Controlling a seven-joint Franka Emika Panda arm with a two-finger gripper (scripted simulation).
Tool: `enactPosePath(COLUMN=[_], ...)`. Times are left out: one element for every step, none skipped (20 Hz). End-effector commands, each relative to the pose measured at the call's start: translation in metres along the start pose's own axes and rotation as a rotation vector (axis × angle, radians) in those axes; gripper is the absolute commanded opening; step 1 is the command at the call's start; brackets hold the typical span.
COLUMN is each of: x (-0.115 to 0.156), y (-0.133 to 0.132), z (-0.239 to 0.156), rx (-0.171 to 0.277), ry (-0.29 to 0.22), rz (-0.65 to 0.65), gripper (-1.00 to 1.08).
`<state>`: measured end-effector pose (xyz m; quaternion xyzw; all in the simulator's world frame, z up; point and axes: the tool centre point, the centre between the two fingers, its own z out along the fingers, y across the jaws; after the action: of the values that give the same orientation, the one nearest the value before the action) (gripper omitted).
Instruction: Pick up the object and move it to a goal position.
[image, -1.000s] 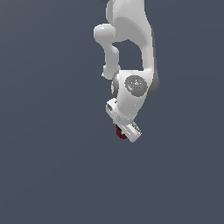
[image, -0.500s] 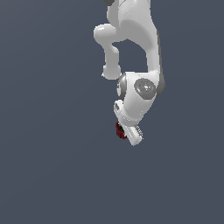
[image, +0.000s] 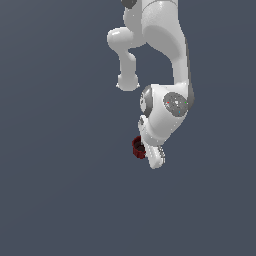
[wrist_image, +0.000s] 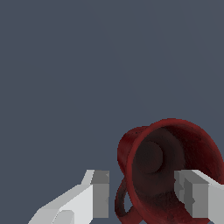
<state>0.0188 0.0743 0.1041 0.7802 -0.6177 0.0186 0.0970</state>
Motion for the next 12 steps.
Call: enactPosePath(x=[-0.0032,-0.0043,-0.0053,-0.0062,-0.0069,-0.0076,-0.0082,-0.0087,-0.0091,-0.0093,-0.0095,-0.0095], y=[-0.0014,-0.0018,-0.0022,-0.0025,-0.0028,-0.0031,-0.0033,-0.0035,-0.0036,-0.0037,-0.0038,-0.0038], z=[0.0002,0.0003,0.0003,0.0004,0.0004,0.0005,0.0005,0.0005,0.0005,0.0005,0.0005,0.0005], rx=[-0.001,-0.001,-0.002,-0.002,-0.002,-0.002,-0.002,-0.002,-0.003,-0.003,-0.003,-0.003], ry=[0.005,0.006,0.008,0.009,0.010,0.011,0.012,0.012,0.013,0.013,0.013,0.014], rz=[0.038,0.050,0.061,0.070,0.079,0.086,0.092,0.097,0.101,0.104,0.106,0.106], gripper=[0.28,0.28,0.28,0.28,0.28,0.28,0.28,0.28,0.28,0.28,0.28,0.28])
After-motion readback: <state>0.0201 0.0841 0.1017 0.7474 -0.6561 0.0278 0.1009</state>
